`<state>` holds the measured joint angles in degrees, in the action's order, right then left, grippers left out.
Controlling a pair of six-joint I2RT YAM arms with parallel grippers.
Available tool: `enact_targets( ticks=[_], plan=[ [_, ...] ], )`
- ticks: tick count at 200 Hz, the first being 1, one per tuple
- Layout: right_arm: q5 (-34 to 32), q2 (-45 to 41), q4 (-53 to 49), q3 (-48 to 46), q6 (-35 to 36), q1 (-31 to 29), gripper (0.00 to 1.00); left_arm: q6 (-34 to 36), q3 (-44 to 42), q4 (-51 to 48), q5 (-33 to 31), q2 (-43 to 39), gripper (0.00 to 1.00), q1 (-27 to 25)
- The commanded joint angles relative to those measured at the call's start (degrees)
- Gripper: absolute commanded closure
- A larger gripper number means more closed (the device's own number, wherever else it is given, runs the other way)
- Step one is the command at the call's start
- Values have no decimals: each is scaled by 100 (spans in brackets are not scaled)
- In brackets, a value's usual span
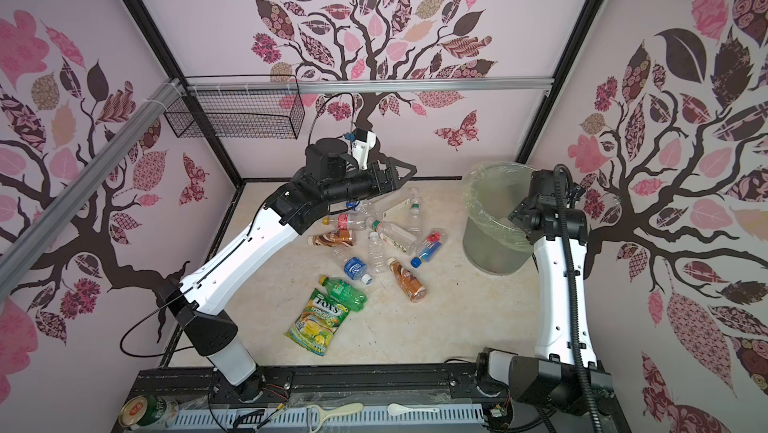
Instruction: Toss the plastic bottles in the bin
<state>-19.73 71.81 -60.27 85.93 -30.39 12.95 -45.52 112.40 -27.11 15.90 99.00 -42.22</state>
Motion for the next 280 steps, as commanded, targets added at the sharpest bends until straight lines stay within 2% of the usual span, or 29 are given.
enact_targets(
  ticks=[1,28,82,99,143,231,280],
  plan=[
    [158,-34,196,-169,78,23,18,-98,-7,88,80,49,2,-3],
    [174,-88,361,-407,82,23,30,-96,-21,149,115,30,2,0],
    [648,206,792,-594,29,23,58,-73,30,112,134,29,1,4],
    [697,369,909,-459,26,23,63,-46,-76,87,99,-66,2,20],
    [795,907,1151,-32,51,23,68,85,-78,40,45,-196,2,30],
    [1331,1886,1824,399,-157,21,75,497,-725,-163,-149,-635,2,74],
    [1675,2319,2157,639,-122,-27,76,737,-961,-517,-701,-777,2,116]
  ],
)
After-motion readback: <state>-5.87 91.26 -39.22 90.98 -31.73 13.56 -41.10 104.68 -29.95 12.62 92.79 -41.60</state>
